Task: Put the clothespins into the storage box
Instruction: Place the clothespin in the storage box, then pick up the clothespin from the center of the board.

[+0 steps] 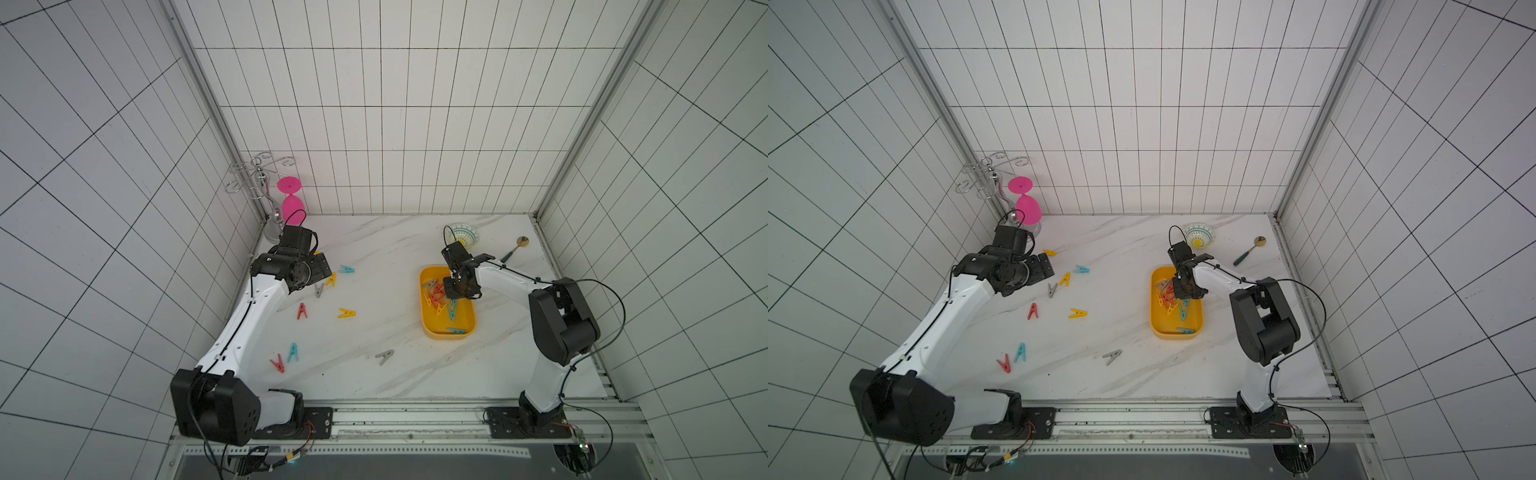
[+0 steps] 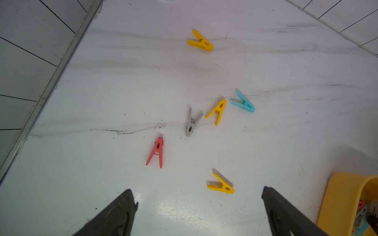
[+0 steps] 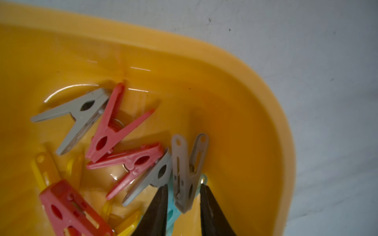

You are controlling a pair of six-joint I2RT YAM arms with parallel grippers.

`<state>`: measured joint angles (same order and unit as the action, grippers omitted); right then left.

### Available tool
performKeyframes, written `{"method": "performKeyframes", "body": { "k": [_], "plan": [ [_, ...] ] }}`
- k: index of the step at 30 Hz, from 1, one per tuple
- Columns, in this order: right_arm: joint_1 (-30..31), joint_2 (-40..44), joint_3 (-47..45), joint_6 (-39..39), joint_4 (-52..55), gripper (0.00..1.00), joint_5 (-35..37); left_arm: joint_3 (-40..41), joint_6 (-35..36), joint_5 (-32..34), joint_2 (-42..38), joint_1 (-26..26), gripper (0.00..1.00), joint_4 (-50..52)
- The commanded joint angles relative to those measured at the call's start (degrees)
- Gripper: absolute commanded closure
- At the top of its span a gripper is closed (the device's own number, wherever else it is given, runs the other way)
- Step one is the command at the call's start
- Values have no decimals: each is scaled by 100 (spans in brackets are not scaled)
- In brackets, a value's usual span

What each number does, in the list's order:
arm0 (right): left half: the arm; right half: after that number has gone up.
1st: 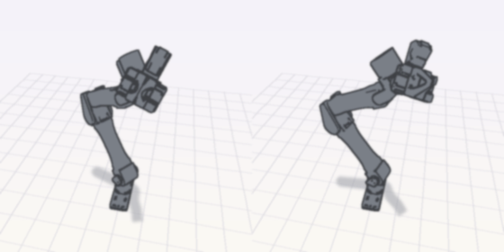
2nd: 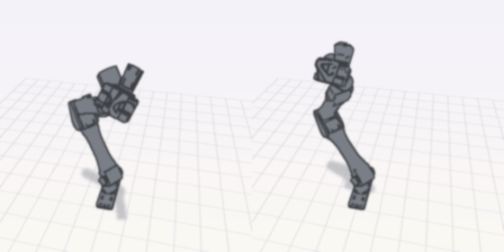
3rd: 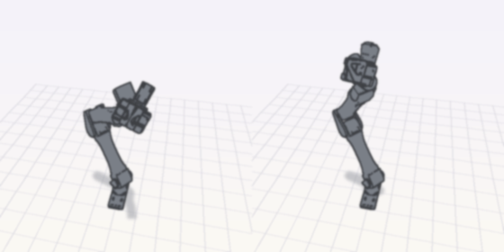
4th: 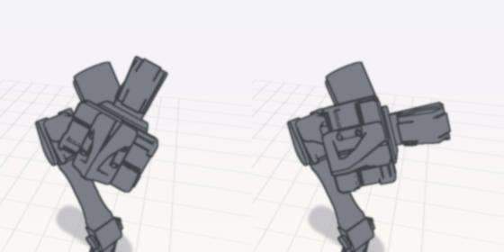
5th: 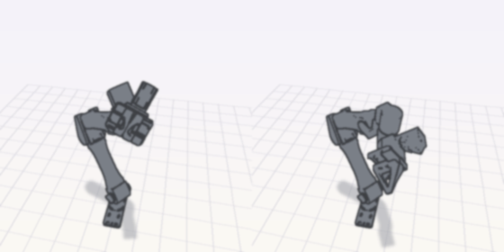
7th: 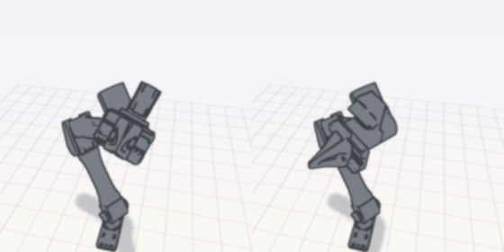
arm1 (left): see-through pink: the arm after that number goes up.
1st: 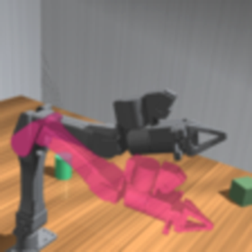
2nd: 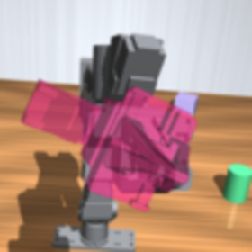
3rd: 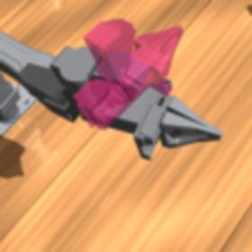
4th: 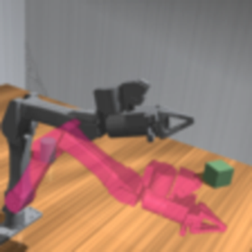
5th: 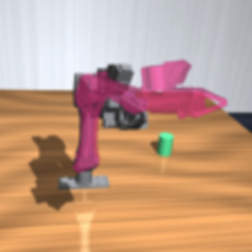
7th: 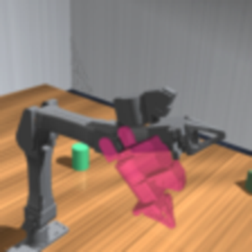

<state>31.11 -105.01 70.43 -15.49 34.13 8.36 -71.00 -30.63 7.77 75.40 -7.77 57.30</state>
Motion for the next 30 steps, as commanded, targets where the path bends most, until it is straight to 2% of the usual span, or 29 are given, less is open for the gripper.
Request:
{"method": "performKeyframes", "body": {
  "k": [1, 8, 11, 15, 19, 22, 30],
  "plan": [
    [-42, 102, 294, -43, 88, 66, -16, -80, -4, 23, -60, 19, 2, -19],
    [210, 940, 288, 377, 288, 61, -540, -133, -11, 25, -69, 21, 2, -28],
    [644, 1258, 170, 881, 168, 58, -1149, -159, -4, -17, -44, 20, 2, -45],
    [1510, 1457, -2, 1732, -71, 56, -2002, -159, -21, -43, 22, 17, 2, -50],
    [2282, 1232, 44, 2464, -60, 53, -2445, -167, -23, 5, 47, 19, 2, -31],
    [2681, 895, 130, 2885, -6, 51, -2457, -193, -22, 65, 39, 23, 2, 18],
    [3243, -120, 453, 3476, 243, 49, -2215, -190, 4, 356, -87, 18, 2, 36]
  ]
}}
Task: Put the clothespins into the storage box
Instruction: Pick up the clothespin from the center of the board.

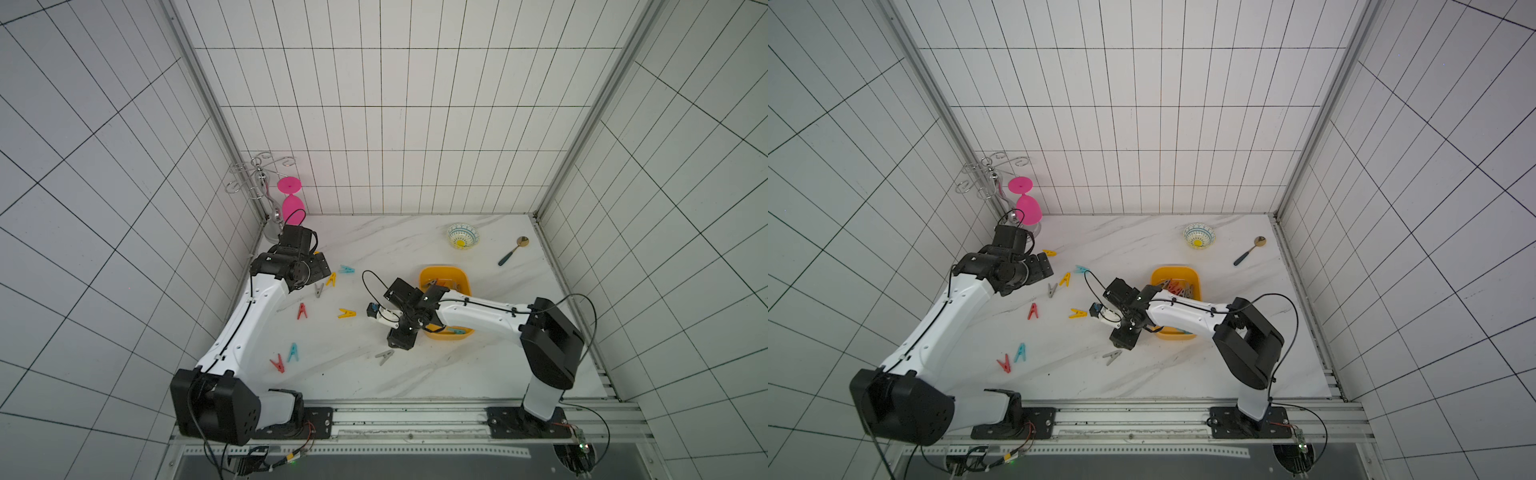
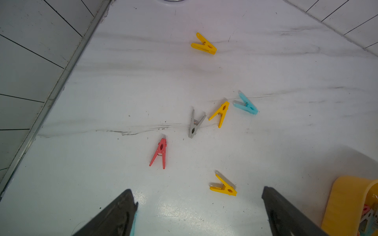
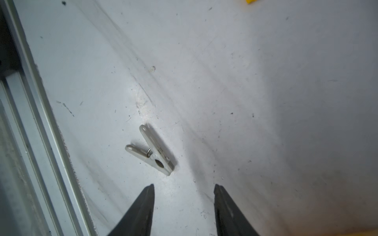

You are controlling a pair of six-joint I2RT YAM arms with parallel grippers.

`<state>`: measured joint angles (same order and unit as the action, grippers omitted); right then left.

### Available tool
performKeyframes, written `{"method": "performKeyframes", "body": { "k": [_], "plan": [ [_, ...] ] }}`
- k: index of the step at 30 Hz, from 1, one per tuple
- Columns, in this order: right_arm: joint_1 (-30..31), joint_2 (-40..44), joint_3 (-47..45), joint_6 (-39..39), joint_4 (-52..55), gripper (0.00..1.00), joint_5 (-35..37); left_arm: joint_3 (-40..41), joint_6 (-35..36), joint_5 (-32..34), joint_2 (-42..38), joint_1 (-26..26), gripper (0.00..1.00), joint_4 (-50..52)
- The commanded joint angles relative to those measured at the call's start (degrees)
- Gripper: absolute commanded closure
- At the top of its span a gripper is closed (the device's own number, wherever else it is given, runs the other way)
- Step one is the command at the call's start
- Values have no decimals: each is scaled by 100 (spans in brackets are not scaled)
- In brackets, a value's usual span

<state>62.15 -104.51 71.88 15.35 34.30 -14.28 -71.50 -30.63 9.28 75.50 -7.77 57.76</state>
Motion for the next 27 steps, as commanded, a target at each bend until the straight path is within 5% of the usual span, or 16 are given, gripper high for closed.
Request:
{"method": "performKeyframes", "body": {
  "k": [1, 21, 27],
  "plan": [
    [176, -254, 309, 411, 214, 48, 66, -144, 9, 227, -114, 25, 2, -17],
    [588, -778, 384, 600, 12, 47, 396, -92, 35, 278, -209, 30, 2, -6],
    [603, -851, 333, 609, -72, 58, 465, -85, 50, 294, -259, 76, 2, 4]
  ]
}}
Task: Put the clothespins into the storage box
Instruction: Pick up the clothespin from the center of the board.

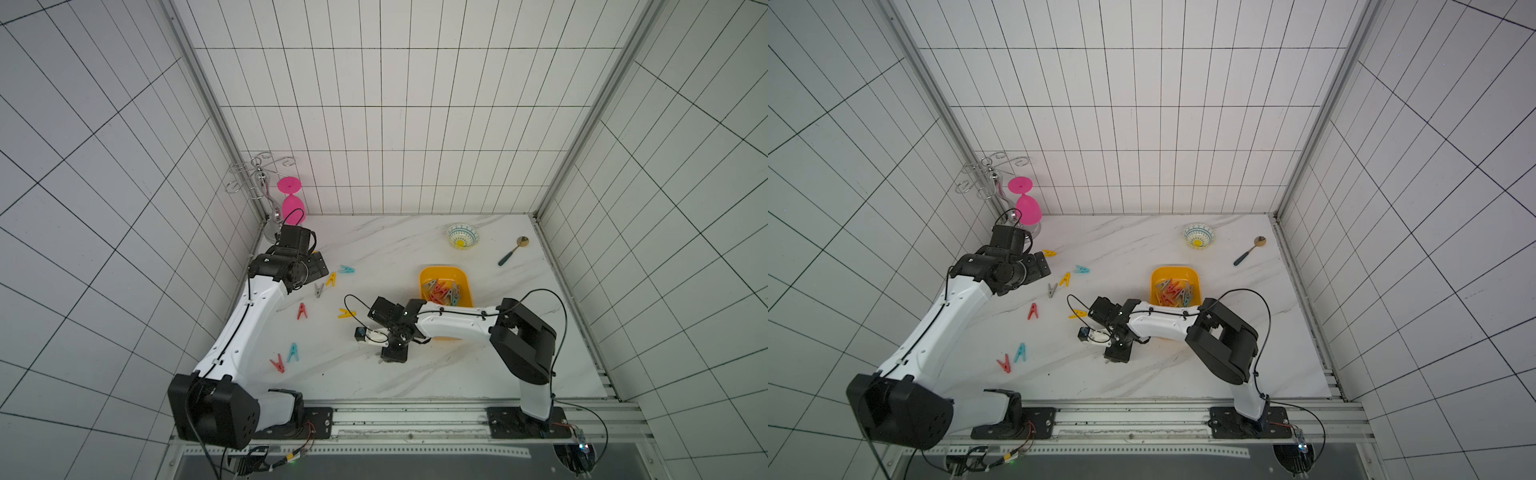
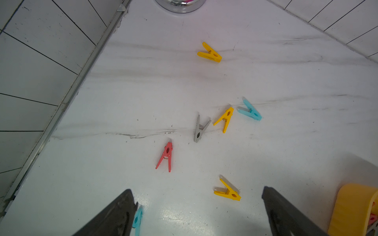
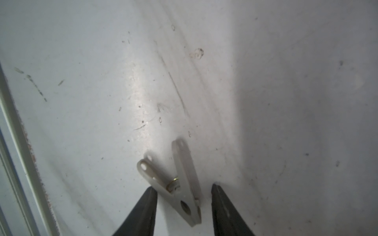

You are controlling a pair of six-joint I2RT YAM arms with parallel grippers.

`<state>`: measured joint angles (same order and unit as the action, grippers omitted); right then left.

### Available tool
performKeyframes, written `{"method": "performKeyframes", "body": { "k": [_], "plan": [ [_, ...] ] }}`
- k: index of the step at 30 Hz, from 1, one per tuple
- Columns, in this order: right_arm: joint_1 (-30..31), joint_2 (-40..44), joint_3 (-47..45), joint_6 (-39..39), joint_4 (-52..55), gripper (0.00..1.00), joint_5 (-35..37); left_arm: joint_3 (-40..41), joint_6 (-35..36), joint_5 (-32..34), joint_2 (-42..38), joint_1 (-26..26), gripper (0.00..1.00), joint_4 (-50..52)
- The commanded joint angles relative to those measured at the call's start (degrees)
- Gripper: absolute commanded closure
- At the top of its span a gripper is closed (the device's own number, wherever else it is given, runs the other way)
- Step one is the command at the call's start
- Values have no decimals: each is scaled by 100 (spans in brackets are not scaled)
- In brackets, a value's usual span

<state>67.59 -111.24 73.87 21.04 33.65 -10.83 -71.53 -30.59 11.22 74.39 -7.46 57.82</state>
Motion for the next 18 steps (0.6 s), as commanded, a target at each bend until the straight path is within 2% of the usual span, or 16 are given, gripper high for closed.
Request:
{"method": "performKeyframes", "body": {
  "k": [1, 6, 9, 14, 18],
  "plan": [
    [61, -168, 105, 28, -50, 61, 154, -81, 42, 99, -153, 67, 2, 1],
    [73, 19, -154, -75, -341, 74, 236, -46, 43, 67, -181, 134, 2, -12],
    [42, 237, -232, -231, -514, 79, 343, -52, 44, 42, -167, 180, 2, -31],
    [-236, 911, -395, -740, -935, 81, 412, -27, 44, 9, -135, 209, 2, -51],
    [-689, 1578, -643, -1407, -1332, 81, 749, 22, 28, -74, -135, 209, 2, -79]
  ]
}}
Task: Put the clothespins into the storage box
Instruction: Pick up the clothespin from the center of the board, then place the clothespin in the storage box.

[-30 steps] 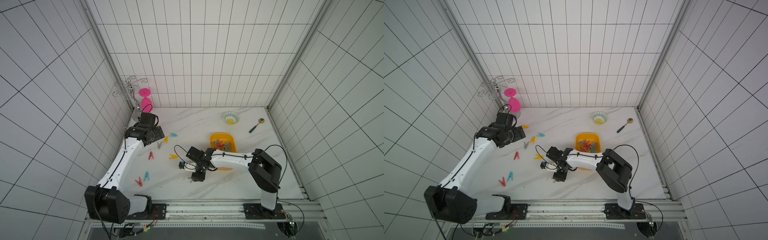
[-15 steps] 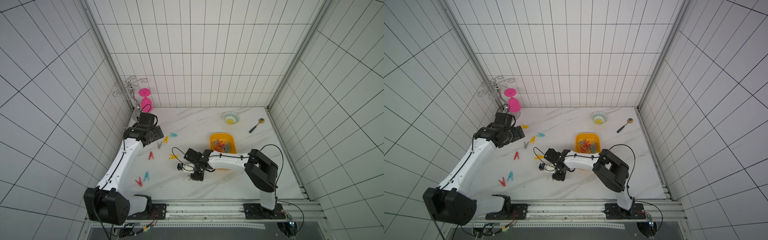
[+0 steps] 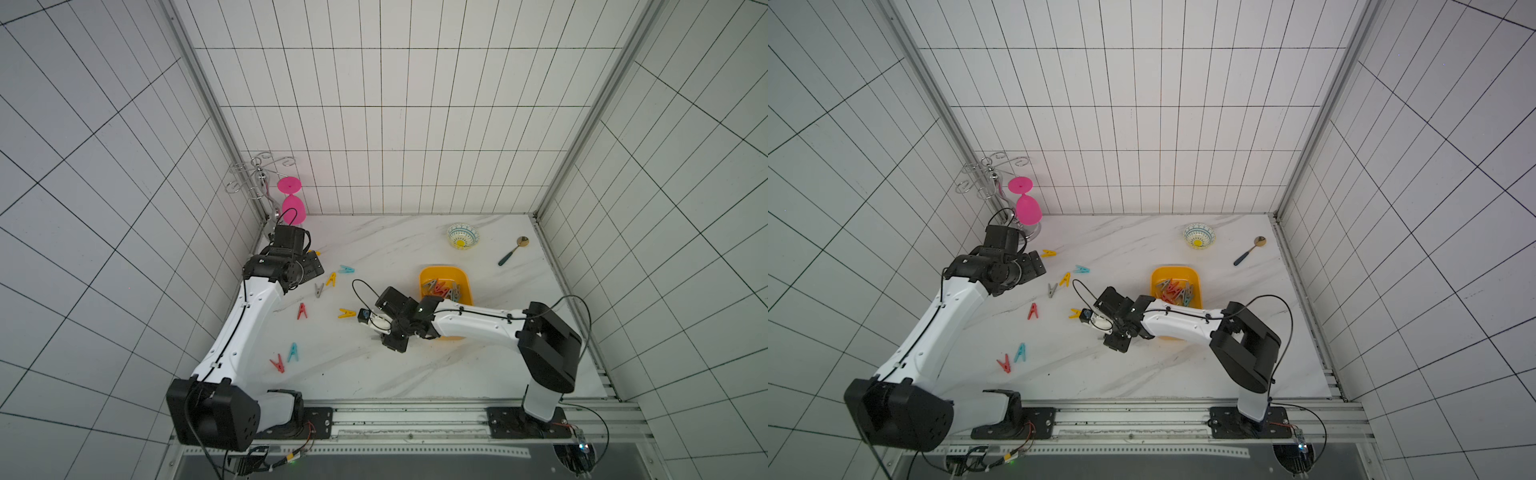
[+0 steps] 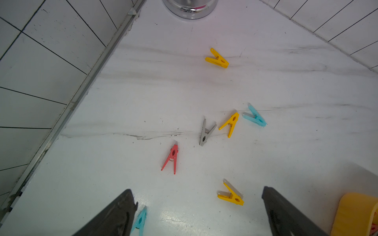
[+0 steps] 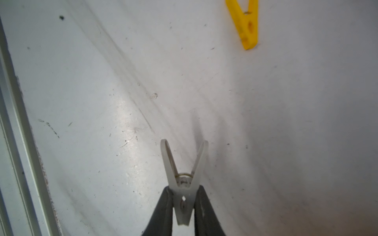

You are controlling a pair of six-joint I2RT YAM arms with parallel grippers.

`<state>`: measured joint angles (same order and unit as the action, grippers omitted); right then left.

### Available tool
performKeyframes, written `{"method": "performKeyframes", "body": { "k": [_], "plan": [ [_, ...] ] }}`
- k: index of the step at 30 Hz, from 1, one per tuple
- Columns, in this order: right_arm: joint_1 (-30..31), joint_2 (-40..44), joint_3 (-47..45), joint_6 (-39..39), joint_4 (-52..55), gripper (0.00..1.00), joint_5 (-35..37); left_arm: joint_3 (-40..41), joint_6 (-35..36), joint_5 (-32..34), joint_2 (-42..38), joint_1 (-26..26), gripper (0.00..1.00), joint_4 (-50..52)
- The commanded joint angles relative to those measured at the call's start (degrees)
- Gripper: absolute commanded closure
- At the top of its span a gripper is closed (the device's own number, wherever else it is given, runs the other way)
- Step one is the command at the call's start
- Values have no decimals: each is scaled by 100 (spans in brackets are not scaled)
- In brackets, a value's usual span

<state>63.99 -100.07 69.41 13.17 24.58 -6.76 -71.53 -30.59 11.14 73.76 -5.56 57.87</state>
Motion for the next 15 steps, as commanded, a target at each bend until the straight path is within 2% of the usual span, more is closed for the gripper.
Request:
{"method": "performKeyframes", "body": {
  "k": [1, 7, 15],
  "plan": [
    [-511, 602, -248, -803, -458, 81, 428, 25, 33, -108, -72, 15, 2, -96],
    [-1666, 1001, -530, -1680, -146, 81, 885, 33, 70, -444, -23, 16, 2, -104],
    [-2553, 920, -955, -2346, 116, 80, 1424, -62, -17, -669, 110, -13, 2, -117]
  ]
}}
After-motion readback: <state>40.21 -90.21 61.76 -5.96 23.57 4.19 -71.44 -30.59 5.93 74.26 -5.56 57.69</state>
